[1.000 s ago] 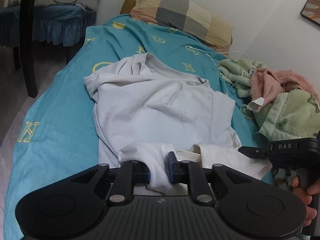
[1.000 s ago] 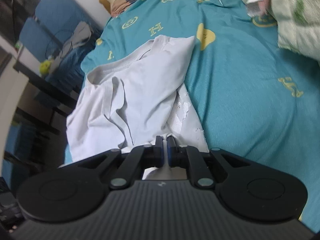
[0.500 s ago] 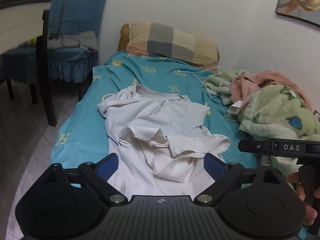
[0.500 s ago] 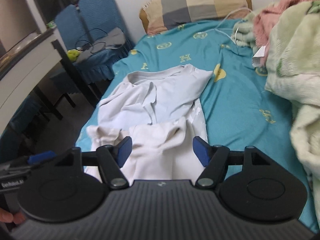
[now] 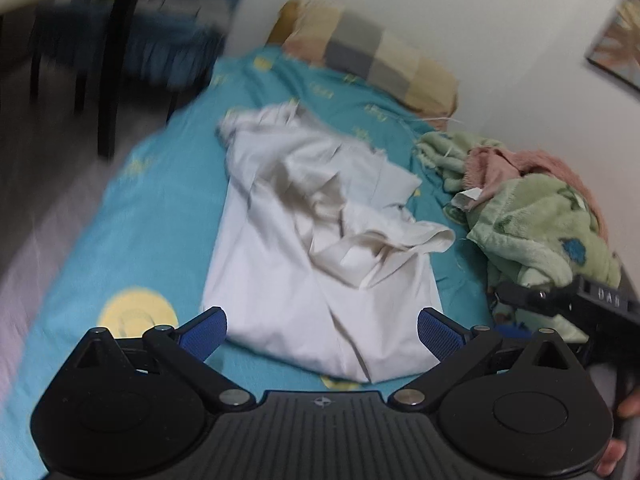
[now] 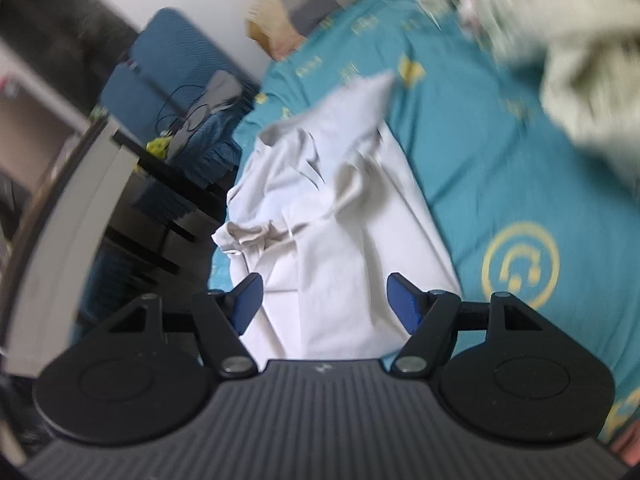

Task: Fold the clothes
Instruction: 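Grasp the folded shirt end with the left gripper while the right gripper grasps beside it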

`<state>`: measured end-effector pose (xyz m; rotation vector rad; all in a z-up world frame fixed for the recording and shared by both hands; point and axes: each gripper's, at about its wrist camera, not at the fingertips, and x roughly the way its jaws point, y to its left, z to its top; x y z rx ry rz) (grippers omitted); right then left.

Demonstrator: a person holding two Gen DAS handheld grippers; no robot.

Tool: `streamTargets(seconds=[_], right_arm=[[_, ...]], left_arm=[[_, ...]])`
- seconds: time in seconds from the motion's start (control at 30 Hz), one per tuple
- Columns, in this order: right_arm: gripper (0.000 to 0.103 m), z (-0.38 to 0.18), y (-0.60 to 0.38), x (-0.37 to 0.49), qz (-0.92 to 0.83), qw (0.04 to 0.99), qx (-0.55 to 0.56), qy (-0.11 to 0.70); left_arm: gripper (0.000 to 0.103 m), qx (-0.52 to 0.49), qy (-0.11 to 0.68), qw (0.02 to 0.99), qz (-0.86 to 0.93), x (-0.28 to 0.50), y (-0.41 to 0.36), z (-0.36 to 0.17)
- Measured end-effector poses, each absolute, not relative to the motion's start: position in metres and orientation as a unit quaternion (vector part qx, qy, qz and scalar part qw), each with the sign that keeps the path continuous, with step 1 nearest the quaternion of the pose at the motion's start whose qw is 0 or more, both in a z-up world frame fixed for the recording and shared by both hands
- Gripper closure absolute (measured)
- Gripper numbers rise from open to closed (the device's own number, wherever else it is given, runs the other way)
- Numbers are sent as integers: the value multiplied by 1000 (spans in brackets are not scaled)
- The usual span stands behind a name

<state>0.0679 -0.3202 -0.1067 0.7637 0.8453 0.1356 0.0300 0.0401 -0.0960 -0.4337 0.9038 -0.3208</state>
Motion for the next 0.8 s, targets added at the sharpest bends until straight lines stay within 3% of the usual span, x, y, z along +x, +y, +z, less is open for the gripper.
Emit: streamTargets(seconds=[0.13, 0.27, 0.43, 0.53, 0.63, 0.67, 0.8], right_arm=[[31, -140, -329, 68, 47, 780, 454, 428], [31, -180, -333, 65, 7, 710, 538, 455], [32, -208, -335, 69, -47, 681, 570, 458], [37, -214, -333, 80, -44, 681, 583, 442], [41, -211, -328, 95, -36, 697, 570, 433], [44, -211, -327, 98, -36, 703, 563, 433], [80, -211, -325, 107, -44, 716, 542, 437]], left_arm=[[3, -292, 477, 815, -147, 45, 50, -130], [11, -353, 509, 775, -122, 61, 52, -163], [12, -411, 495, 756, -117, 71, 58, -182], [21, -442, 486, 744, -120, 77, 63, -190], [36, -463, 478, 738, -110, 84, 69, -196], [42, -466, 478, 737, -106, 87, 71, -197], [67, -462, 480, 740, -95, 94, 73, -197]])
